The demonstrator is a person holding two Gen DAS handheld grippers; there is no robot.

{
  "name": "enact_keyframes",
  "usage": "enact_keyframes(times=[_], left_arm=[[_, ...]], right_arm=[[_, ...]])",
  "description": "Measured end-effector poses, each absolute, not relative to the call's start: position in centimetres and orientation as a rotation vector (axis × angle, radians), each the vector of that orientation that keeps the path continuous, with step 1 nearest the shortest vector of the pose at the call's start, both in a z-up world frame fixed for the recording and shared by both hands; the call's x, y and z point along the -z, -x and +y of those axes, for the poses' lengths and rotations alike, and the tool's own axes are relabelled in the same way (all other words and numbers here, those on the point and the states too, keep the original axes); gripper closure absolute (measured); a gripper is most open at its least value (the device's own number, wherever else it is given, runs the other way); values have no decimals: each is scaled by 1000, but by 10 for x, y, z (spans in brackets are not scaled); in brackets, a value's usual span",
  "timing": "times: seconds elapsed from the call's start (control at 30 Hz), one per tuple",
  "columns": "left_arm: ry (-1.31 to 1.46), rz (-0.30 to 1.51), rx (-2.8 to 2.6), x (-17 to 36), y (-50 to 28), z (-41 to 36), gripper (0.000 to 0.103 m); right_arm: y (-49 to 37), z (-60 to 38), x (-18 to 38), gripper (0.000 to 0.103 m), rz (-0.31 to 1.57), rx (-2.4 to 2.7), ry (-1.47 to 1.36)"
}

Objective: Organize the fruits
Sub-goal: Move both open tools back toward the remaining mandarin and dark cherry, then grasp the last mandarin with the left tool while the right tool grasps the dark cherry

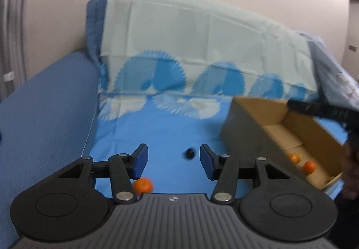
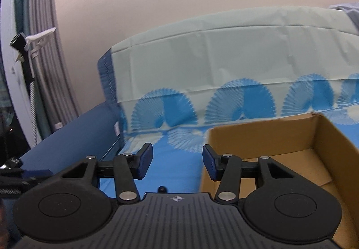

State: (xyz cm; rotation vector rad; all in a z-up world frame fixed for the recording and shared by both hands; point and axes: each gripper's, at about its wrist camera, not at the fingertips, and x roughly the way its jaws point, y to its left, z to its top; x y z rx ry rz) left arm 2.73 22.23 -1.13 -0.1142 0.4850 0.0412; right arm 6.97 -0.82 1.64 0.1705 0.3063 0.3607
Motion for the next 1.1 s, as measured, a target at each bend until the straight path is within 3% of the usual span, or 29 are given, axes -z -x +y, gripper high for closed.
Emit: enact_keyframes(times=[0.17, 0.3, 0.43, 0.9, 0.97, 1.03, 1.1], left_arm=[[103, 554, -102, 42, -44, 227, 48], [89, 556, -84, 48, -52, 226, 49], [99, 551, -105, 51, -57, 231, 56], [158, 706, -143, 80, -101, 251, 53], [147, 729, -157, 87, -109, 251, 50], [147, 743, -157, 93, -115, 249, 49], [141, 741, -153, 97, -119, 244, 49]], right_arm=[[-71, 18, -11, 52, 322, -416, -110], [-69, 44, -4, 74, 324, -482, -40], [-72, 73, 5, 77, 343, -534, 10], [-104, 114, 34, 74, 454, -525, -5], [-111, 116, 37, 69, 467, -509, -15], [-118, 118, 42, 54, 481, -484, -23], [-126, 119, 46, 52, 498, -462, -32]])
